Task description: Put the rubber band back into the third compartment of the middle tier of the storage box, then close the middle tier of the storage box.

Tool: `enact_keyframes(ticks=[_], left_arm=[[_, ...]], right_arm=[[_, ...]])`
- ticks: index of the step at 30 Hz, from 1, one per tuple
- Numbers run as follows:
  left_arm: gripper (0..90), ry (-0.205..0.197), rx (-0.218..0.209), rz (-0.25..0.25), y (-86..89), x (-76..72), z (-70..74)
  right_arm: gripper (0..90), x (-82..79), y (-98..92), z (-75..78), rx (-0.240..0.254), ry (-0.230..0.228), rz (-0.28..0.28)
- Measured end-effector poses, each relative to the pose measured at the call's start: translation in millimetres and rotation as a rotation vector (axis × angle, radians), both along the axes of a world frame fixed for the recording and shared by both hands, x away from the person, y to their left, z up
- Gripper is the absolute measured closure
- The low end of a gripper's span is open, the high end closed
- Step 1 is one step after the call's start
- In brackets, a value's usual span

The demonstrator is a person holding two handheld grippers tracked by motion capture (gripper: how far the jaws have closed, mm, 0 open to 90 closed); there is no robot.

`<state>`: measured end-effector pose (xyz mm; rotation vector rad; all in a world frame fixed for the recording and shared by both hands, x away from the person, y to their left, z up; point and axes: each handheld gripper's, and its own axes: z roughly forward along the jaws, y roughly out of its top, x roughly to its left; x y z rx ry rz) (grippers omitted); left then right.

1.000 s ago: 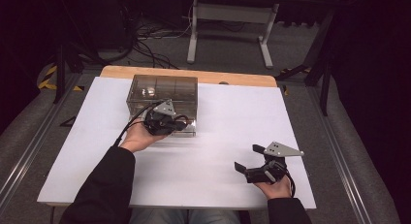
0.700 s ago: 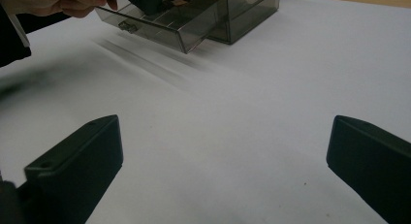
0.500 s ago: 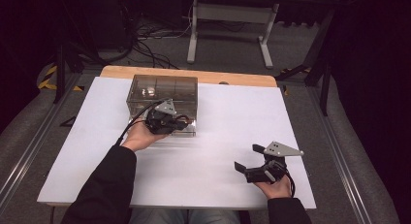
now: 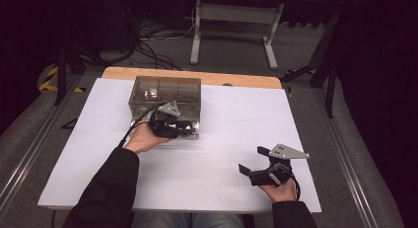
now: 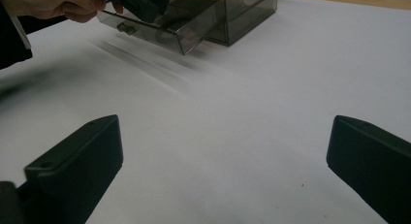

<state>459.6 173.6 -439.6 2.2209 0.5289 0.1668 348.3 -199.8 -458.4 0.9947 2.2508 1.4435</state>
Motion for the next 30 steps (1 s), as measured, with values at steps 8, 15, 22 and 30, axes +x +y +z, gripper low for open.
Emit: enact_keyframes(ticks=[8, 15, 22, 30], left_arm=[[55.8, -0.005, -0.025, 0.038, 5.4, -4.3, 8.1], [55.5, -0.017, -0.042, 0.049, 9.3, -12.1, 21.5], [53.8, -0.025, -0.035, 0.038, 16.5, -20.6, 28.1], [53.3, -0.048, -0.035, 0.025, 21.1, -31.2, 34.8]], right_arm=[[0.2, 0.3, 0.6, -0.3, -0.001, 0.001, 0.001], [0.2, 0.4, 0.7, -0.4, 0.0, 0.001, -0.001], [0.2, -0.4, 0.6, -0.1, 0.006, 0.006, -0.004], [0.2, 0.5, 0.6, -0.5, -0.001, 0.002, -0.005]])
